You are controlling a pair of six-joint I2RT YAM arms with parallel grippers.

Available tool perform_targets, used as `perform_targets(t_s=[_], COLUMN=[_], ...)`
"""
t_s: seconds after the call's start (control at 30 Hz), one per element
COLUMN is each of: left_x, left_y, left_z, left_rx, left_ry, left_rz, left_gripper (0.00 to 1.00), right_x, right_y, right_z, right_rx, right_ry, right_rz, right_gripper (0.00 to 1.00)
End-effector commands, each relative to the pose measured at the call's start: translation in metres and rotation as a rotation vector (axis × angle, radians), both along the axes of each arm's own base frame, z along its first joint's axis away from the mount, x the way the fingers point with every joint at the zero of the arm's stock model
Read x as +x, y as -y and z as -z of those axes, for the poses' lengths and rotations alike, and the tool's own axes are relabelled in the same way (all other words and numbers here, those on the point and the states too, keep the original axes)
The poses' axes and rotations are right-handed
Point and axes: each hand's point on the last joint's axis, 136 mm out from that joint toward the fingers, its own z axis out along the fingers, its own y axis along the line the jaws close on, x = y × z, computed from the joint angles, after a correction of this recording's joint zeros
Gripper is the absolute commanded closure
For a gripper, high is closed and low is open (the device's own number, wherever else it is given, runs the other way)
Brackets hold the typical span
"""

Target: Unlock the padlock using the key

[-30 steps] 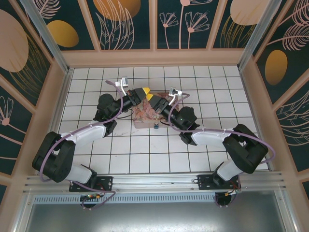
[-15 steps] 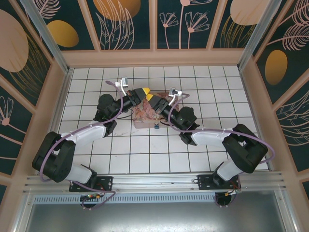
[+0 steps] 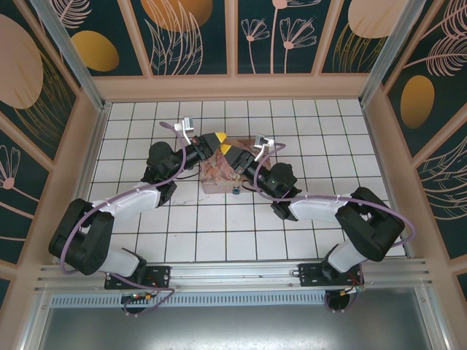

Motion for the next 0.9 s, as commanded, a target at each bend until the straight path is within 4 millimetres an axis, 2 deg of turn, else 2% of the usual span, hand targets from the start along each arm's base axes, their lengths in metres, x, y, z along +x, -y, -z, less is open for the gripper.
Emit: perform_targets(t_s=[0.0,0.23,0.4,0.87], left_x=[0.0,-0.002,-0.003,-0.005], left_y=[-0.001,-0.002,-0.004,-0.013], left_z=[-0.005,-0.005,-0.003,0.002], left_rx=[-0.015,-0.018,-0.022,-0.053], left_ry=[0.025,0.023,0.016,-0.019], left_rz=[-0.003,-0.004,-0.009,-0.047], left_gripper=[1.0,1.0,1.0,1.0], right_x=[-0.003,-0.001,0.0,0.005], right_y=[-0.002,-0.003,-0.003,0.003], right_z=[-0.013,-0.021,-0.024,-0.026], right_rx=[0.038,0.042,0.044,0.077], right_ry=[0.034,0.046,0.05,0.04], right_rz=[-0.014,-0.011,-0.006,0.021], right_gripper=[0.8,0.89,1.0,1.0])
